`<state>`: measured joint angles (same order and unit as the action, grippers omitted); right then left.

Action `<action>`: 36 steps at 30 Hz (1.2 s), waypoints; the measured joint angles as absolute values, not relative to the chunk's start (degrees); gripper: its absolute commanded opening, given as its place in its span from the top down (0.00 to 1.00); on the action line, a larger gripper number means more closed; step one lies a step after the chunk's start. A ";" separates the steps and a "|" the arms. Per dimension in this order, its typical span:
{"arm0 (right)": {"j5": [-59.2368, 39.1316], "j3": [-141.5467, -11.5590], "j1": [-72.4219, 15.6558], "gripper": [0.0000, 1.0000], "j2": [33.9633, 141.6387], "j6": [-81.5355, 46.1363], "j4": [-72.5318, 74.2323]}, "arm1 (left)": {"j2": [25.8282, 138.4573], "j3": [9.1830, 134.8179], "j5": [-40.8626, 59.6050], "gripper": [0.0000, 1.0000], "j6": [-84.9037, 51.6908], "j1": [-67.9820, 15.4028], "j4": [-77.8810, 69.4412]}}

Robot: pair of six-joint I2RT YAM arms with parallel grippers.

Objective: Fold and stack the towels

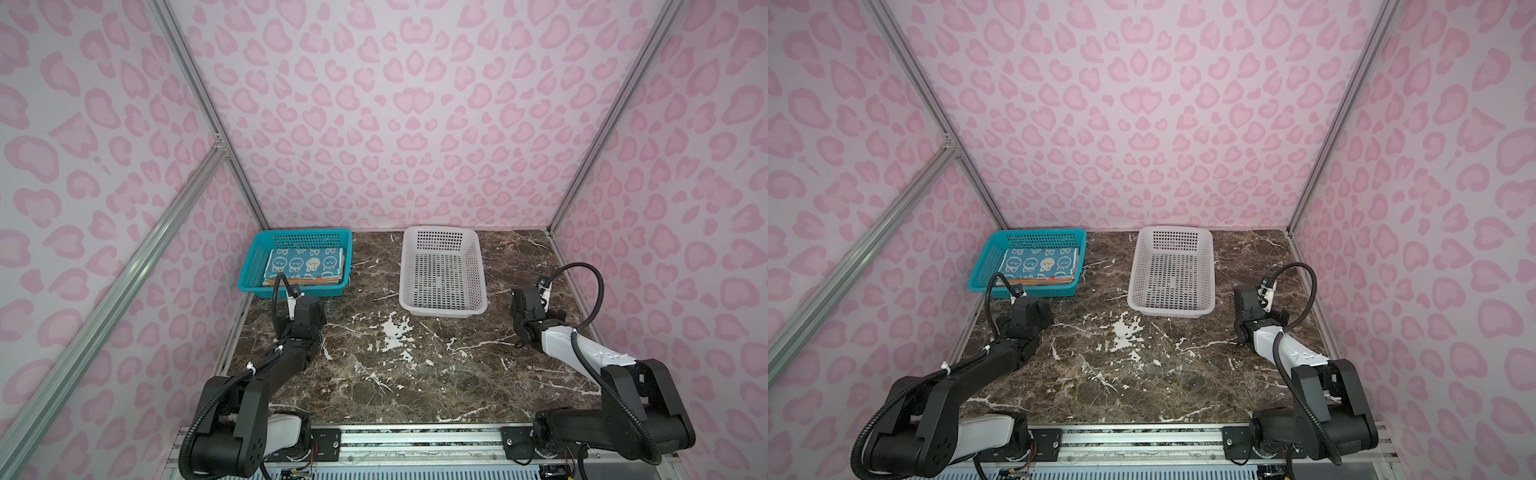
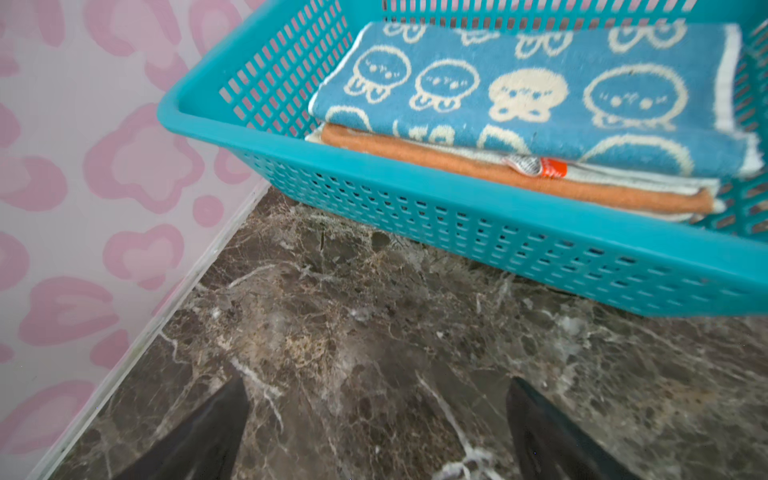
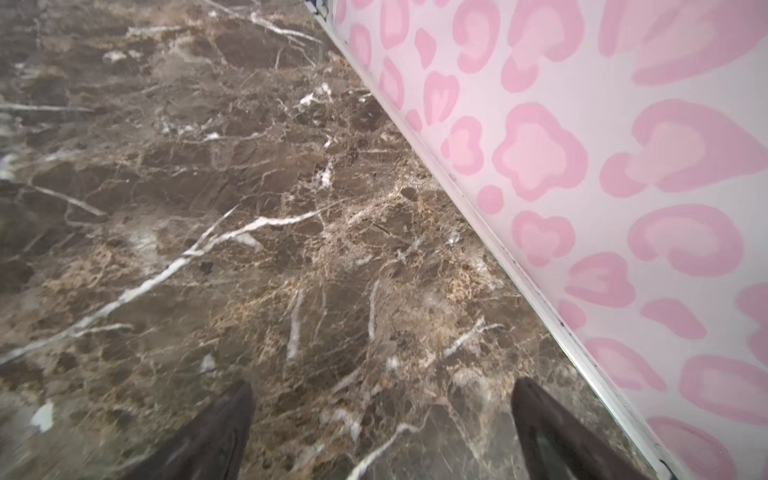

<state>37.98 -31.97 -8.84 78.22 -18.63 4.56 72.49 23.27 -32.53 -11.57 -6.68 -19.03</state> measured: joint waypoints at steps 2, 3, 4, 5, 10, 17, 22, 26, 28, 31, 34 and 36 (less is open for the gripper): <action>38.65 -30.00 -8.91 0.02 79.66 -16.93 9.76 | 72.18 21.71 -31.18 0.02 -10.15 -5.80 -23.05; 38.92 -29.21 -8.99 0.02 80.03 -15.94 12.12 | 72.18 21.21 -30.30 0.02 -9.89 -5.30 -25.15; 38.96 -28.32 -9.04 0.02 80.09 -14.74 15.33 | 72.34 20.86 -29.36 0.02 -9.10 -4.89 -27.31; 38.94 -27.77 -9.13 0.02 80.09 -13.93 17.58 | 72.73 20.69 -28.64 0.02 -8.71 -4.51 -29.43; 37.17 -23.66 -9.21 0.02 80.01 -9.34 30.70 | 76.66 20.25 -22.90 0.02 -5.48 -3.55 -39.53; 34.11 -17.17 -7.68 0.02 83.42 -4.73 48.36 | 83.05 20.12 -13.74 0.02 -4.27 -0.32 -47.72; 23.88 -16.32 -5.74 0.01 88.84 -1.54 55.07 | 84.47 20.12 -8.91 0.03 -4.47 1.37 -49.84; 21.93 -18.02 -4.05 0.01 88.62 -2.02 57.14 | 84.60 19.33 -7.86 0.03 -4.43 1.19 -51.90; 20.82 -18.00 -4.43 0.01 89.34 -2.00 60.27 | 84.60 19.14 -7.55 0.03 -4.40 1.10 -52.42; 21.26 -18.15 -5.34 0.01 88.84 -1.98 57.89 | 84.66 19.14 -7.29 0.03 -4.29 0.99 -52.73; 20.51 -18.92 -4.34 0.01 88.47 -2.00 57.80 | 84.64 19.05 -7.31 0.03 -4.25 0.62 -52.84; 20.51 -19.05 -3.97 0.01 88.29 -2.17 56.66 | 84.64 18.81 -7.31 0.03 -4.23 0.54 -53.28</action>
<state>20.51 -19.05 -3.97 88.29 -2.17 56.66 84.64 18.81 -7.31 -4.23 0.54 -53.28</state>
